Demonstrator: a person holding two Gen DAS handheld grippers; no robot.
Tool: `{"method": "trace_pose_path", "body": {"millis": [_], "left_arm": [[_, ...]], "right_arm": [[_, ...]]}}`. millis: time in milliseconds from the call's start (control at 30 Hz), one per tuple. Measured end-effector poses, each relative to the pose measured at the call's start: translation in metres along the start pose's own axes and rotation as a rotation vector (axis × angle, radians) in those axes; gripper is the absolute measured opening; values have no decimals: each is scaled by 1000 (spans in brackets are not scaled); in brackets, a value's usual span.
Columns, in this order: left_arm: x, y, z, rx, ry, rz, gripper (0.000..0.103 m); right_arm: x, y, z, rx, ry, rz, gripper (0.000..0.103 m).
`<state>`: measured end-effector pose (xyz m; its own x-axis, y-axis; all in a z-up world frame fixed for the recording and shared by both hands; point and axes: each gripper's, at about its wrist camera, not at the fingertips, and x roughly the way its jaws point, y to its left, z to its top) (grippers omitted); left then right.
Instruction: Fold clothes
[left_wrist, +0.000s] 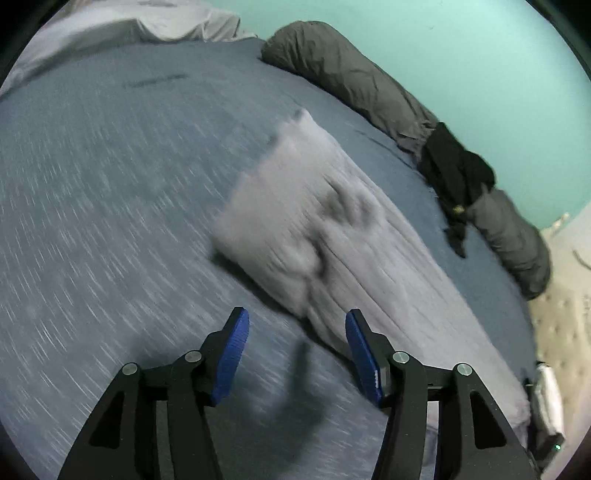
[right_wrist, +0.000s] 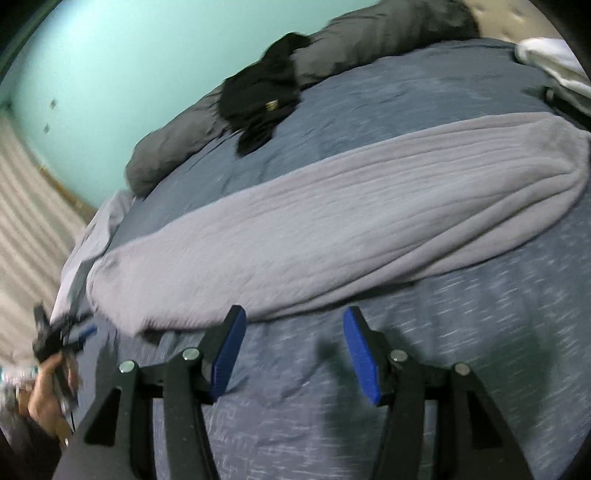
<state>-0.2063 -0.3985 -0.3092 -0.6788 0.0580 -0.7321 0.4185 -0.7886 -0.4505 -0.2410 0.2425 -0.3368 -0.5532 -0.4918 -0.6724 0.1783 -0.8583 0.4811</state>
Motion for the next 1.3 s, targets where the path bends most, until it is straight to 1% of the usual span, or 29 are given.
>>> {"method": "trace_pose_path", "body": {"millis": [33, 100, 200, 300, 400, 433, 467, 500, 533, 567, 600, 633, 667, 867, 933, 1000, 1067, 1133, 1167, 1233, 1300], "left_arm": [[2, 6, 5, -22, 8, 5, 64], [10, 14, 11, -53, 40, -1, 65], [18, 18, 14, -86, 53, -21, 65], [25, 15, 19, -98, 46, -50, 65], [33, 12, 24, -89, 45, -48, 65], [36, 11, 25, -84, 50, -46, 63], [39, 11, 26, -80, 54, -43, 58], [40, 10, 27, -70, 59, -33, 40], [40, 9, 28, -56, 63, -19, 27], [40, 8, 29, -43, 68, -4, 23], [39, 7, 31, -31, 71, 0, 15], [33, 7, 33, -17, 70, -3, 12], [26, 8, 36, -2, 67, -7, 11], [-21, 7, 55, 138, 81, -10, 9], [-31, 14, 57, 158, 90, -11, 9], [-29, 21, 54, 173, 115, -15, 10], [-22, 28, 48, 161, 144, -13, 13], [-19, 36, 39, 136, 153, 0, 22], [-20, 40, 33, 124, 156, 4, 24], [-21, 39, 25, 145, 169, 42, 28], [-23, 36, 18, 168, 179, 67, 29]], "right_arm": [[3, 2, -2, -12, 5, 10, 57], [9, 1, -5, 0, 13, 21, 57], [17, -1, -10, 18, 29, 37, 57], [20, 3, -15, -5, 49, 39, 57], [18, 3, -20, -14, 51, 42, 57], [18, 2, -20, -11, 49, 42, 57], [18, 1, -20, -5, 49, 44, 57], [19, -1, -20, 2, 50, 47, 57], [19, -2, -20, 6, 51, 47, 57], [20, -2, -21, 9, 53, 45, 57], [20, -3, -21, 12, 53, 46, 57], [20, -4, -20, 14, 53, 48, 57], [20, -5, -20, 16, 53, 50, 57], [15, -2, -20, 15, 46, 73, 57], [12, -2, -19, 15, 44, 80, 57], [10, -1, -19, 17, 40, 86, 57], [8, -1, -19, 20, 38, 92, 57], [8, 0, -19, 25, 39, 98, 57], [8, 0, -18, 27, 40, 101, 57], [8, 1, -18, 28, 42, 106, 57], [9, 1, -18, 28, 45, 109, 57]]}}
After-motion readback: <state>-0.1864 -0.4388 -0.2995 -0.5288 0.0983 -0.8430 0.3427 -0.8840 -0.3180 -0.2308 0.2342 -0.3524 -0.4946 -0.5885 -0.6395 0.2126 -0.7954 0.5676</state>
